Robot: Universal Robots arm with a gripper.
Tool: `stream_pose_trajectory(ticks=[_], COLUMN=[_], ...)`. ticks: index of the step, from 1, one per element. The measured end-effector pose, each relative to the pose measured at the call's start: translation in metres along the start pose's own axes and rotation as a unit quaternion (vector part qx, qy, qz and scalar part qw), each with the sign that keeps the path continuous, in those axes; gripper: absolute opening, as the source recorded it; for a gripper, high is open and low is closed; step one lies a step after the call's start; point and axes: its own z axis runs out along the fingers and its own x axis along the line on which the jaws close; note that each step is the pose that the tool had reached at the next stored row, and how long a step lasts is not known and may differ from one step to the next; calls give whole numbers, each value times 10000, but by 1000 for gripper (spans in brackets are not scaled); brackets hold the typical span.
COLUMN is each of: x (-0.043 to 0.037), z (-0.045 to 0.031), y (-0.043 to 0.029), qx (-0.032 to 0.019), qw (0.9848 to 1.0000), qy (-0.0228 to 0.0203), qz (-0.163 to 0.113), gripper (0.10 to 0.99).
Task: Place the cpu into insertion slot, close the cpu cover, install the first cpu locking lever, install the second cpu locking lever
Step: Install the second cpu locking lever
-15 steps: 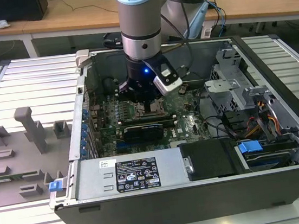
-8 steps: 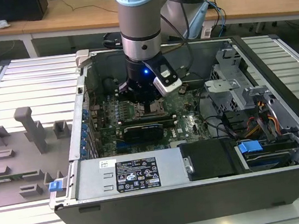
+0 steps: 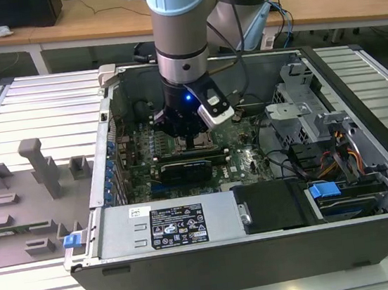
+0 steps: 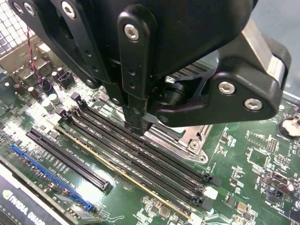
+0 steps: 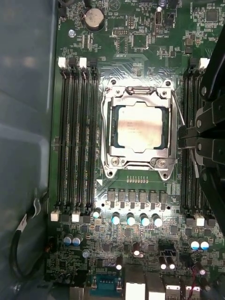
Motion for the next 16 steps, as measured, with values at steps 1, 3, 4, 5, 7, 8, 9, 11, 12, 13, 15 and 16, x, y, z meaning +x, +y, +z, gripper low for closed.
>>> stream_pose_trajectory(ticks=[1,3,4,5,7,8,9,11,12,13,15,16], x=[2,14,22,40,66,85,98,121,145,172,212,224], z=[4,11,14,20,34,49,55,65,75,84,97,100], y=[-4,-12,-16,-25,-53,-92,-104,-113,-122,-129,-144,-151], qx=[-6,-35,-48,-70,-120,-198,-233,-284,-333,-380,-456,-485], qw=[10000,10000,10000,10000,9999,9998,9997,9996,9994,9993,9990,9988], qy=[1,0,0,-1,-2,-5,-6,-7,-8,-10,-12,-12], qz=[0,1,1,2,4,8,9,11,13,15,18,19], gripper=[106,106,106,106,106,106,106,106,106,106,106,106])
